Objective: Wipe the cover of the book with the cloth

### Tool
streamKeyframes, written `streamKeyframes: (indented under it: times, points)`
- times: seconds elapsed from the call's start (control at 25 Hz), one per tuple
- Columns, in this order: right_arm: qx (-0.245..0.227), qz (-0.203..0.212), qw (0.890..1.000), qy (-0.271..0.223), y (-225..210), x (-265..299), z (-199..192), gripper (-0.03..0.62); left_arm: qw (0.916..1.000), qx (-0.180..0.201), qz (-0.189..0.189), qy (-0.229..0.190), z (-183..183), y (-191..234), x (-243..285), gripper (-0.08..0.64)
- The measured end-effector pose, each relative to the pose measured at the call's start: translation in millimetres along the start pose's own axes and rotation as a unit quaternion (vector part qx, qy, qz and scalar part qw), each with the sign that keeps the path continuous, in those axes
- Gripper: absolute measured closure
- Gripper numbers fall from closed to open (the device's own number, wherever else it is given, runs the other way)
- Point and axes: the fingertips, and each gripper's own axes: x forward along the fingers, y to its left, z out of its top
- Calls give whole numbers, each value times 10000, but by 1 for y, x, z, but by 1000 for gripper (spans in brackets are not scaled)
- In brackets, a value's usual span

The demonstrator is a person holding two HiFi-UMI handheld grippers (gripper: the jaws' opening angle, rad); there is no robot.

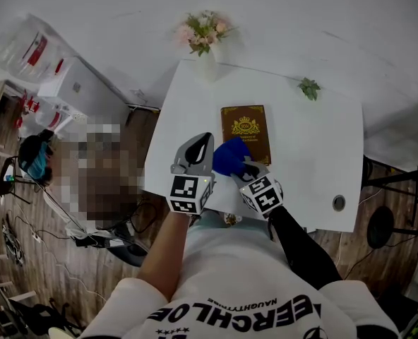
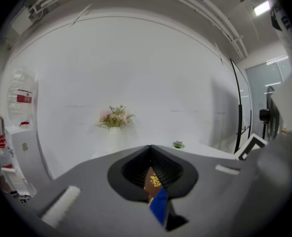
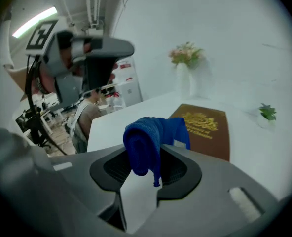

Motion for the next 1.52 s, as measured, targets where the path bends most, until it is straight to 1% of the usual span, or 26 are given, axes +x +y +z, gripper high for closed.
streamKeyframes:
  times: [0.04,0.08,0.12,0.24,0.4,0.52,0.6,0.72,0.8,0.92,1.0,1.12,1.28,1.4,1.52]
  points:
    - [-150,110,9998,95,10,4,-4,459,10000,3,-1,4,0,0,0,503]
    - [-244,116,9995,138,14,6,-6,459,10000,8,-8,8,-1,-1,0,503]
    - [-265,90,9995,151,14,6,-7,459,10000,12,-18,12,-1,-2,0,503]
    - [-134,-63,9998,139,2,2,-8,459,10000,-2,-39,35,-4,-3,0,503]
    - [45,-526,9985,125,-19,-11,-16,459,10000,-20,-82,42,-4,-6,1,502]
    - [298,-985,9946,151,-43,-26,-25,459,9999,-26,-97,27,-4,-9,2,502]
    - [581,-1362,9889,142,-65,-39,-32,459,9999,-20,-107,34,-5,-11,1,503]
    - [994,-1884,9769,169,-94,-59,-46,459,9999,-9,-120,41,-6,-13,0,503]
    - [1215,-2002,9720,173,-103,-65,-53,459,9999,-7,-131,46,-7,-14,-1,502]
    - [1239,-1966,9726,108,-102,-66,-52,459,9999,15,-140,38,-6,-15,0,503]
    - [1135,-1956,9741,-73,-102,-71,-41,459,9998,104,-143,18,0,-15,1,502]
    - [787,-2024,9741,-626,-106,-87,-7,460,9993,346,-151,-74,20,-15,2,503]
    - [328,-2328,9629,-1323,-116,-117,49,460,9980,563,-88,-259,51,-11,2,502]
    - [210,-2428,9539,-1754,-117,-136,87,460,9965,701,-90,-450,76,-9,1,502]
    - [99,-2443,9470,-2082,-112,-152,116,460,9946,813,-52,-641,100,-5,-4,502]
